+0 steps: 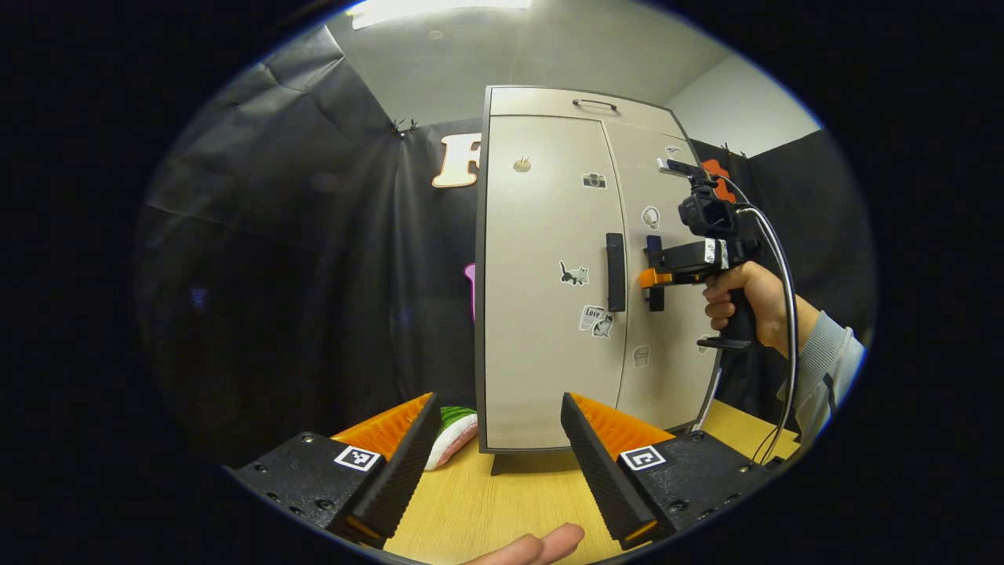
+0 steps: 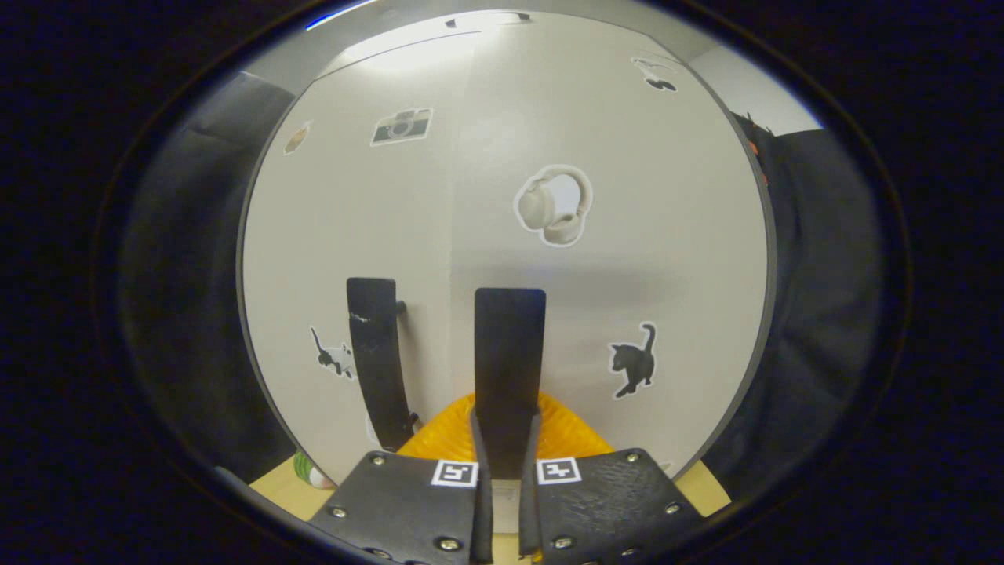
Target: Open the right door of the double-door shoe cabinet with the right hand, and open the left door with the left hand.
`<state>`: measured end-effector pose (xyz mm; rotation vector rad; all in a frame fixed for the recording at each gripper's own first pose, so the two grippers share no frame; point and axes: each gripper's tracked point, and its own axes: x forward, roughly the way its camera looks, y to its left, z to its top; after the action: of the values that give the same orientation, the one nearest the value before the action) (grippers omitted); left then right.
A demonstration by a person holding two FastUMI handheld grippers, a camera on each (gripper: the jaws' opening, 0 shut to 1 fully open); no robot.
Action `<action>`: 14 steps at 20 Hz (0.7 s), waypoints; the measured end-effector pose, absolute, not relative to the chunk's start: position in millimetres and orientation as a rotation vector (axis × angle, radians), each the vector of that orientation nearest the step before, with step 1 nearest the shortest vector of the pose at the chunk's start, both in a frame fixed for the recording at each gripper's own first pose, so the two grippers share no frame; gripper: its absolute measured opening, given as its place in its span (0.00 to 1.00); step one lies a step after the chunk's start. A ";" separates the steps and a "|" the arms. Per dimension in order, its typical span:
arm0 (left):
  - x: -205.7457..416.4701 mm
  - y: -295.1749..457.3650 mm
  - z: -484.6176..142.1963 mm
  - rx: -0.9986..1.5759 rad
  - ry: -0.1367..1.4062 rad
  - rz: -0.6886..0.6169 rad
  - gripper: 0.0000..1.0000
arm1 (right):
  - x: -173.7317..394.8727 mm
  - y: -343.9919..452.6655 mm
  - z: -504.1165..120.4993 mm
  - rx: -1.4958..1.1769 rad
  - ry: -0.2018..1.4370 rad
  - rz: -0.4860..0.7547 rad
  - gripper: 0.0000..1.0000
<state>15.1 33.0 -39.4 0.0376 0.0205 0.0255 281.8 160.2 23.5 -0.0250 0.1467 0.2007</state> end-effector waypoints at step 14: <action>9.2 8.8 -43.8 0.021 0.036 0.001 0.95 | 245.1 145.1 28.1 -0.003 0.176 0.309 0.13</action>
<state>9.2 8.8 -43.8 0.0210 0.0363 0.0005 245.1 145.1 28.1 -0.0027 0.1764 0.3089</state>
